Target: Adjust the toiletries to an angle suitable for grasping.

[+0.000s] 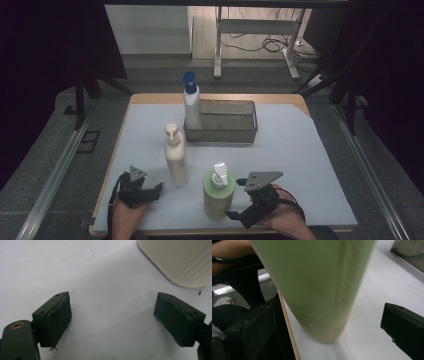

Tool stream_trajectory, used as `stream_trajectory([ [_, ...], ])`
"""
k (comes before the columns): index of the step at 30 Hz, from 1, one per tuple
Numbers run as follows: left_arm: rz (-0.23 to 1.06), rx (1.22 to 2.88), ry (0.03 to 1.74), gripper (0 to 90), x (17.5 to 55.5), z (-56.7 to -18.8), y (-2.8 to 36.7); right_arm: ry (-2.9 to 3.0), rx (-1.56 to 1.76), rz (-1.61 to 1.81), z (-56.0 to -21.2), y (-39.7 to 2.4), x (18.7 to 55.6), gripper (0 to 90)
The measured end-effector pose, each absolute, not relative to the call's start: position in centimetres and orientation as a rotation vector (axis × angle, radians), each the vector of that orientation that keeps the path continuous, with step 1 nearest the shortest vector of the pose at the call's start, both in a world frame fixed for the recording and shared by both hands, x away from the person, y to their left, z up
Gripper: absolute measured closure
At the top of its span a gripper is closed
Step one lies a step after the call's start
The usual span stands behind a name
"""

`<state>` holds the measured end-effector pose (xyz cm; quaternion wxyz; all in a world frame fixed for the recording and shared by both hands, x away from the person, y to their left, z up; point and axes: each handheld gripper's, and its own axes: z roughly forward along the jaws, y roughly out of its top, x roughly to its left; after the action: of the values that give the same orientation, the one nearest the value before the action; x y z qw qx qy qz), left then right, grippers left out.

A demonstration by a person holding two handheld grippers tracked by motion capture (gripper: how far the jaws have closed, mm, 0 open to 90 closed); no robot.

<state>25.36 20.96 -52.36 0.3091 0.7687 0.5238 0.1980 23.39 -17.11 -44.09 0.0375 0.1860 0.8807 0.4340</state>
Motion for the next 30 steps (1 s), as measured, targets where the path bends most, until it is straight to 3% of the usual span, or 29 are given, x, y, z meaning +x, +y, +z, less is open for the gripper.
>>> stream_trajectory([
  [20, 0.523, 2.031, 1.384, 14.4, 25.4, -52.4, 21.0, 2.687, 0.520, 1.373, -43.1, -13.3, 23.8, 0.0],
  [30, 0.523, 2.031, 1.384, 14.4, 25.4, -52.4, 21.0, 2.647, 0.504, 1.369, -42.7, -13.2, 23.8, 11.2],
])
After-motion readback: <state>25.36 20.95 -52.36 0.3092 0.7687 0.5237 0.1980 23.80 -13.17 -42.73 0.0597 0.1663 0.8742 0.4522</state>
